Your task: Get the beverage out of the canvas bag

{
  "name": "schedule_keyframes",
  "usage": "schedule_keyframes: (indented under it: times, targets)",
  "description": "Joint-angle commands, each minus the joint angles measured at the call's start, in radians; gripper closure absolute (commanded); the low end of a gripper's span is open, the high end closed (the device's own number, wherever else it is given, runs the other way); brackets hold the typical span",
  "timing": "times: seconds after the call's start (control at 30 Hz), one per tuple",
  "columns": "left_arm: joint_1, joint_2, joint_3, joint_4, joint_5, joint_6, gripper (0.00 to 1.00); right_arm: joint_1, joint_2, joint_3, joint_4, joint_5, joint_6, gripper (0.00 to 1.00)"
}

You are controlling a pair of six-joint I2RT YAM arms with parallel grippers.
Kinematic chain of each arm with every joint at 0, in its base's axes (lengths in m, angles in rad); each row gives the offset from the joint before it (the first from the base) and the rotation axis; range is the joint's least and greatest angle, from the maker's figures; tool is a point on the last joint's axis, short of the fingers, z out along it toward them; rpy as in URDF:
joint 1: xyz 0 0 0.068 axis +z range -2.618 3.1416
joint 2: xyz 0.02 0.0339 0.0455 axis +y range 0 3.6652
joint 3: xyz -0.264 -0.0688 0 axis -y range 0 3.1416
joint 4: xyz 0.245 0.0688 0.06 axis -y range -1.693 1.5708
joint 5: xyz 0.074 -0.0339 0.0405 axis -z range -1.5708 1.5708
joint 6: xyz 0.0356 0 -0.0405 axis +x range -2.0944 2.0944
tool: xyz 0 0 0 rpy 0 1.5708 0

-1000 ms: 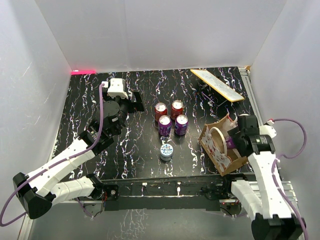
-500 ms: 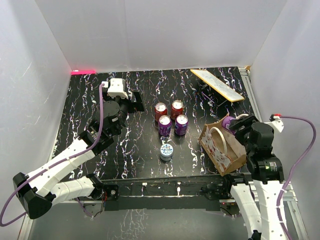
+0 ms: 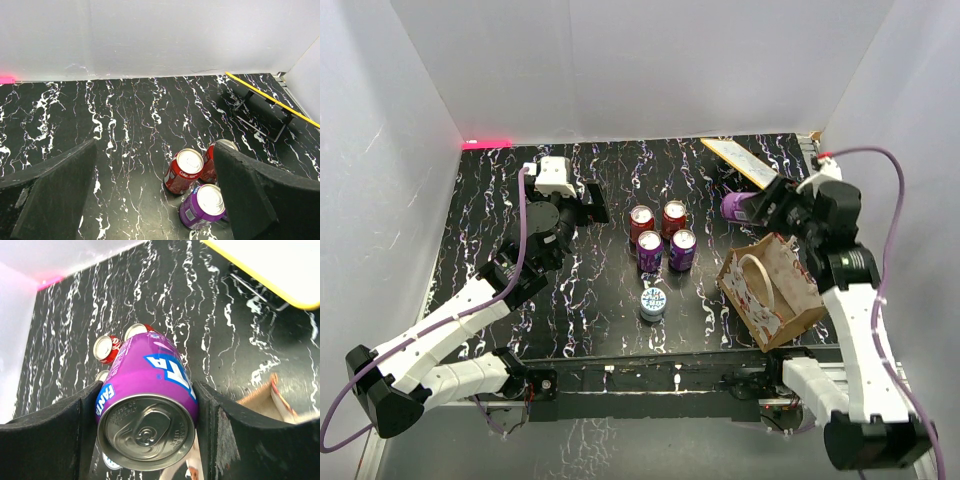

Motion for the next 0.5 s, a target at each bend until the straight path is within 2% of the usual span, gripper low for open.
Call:
schedule_keyframes:
  times: [0.0,0.23,0.47]
  targets:
    - [-0.007,-0.023,0.026,0.007,-0.002,-0.002,0.03,-0.006,0.131,0.153,0.146,-0.198,-0.142,0.91]
    - [-0.007,-0.027,0.026,0.007,-0.003,-0.003,0.03,0.004,0.281,0.212,0.104,-0.209,-0.182,0.91]
    - [-0.007,-0.019,0.027,0.007,-0.002,-0.003,0.03,0.168,0.421,0.294,0.004,0.095,-0.232,0.91]
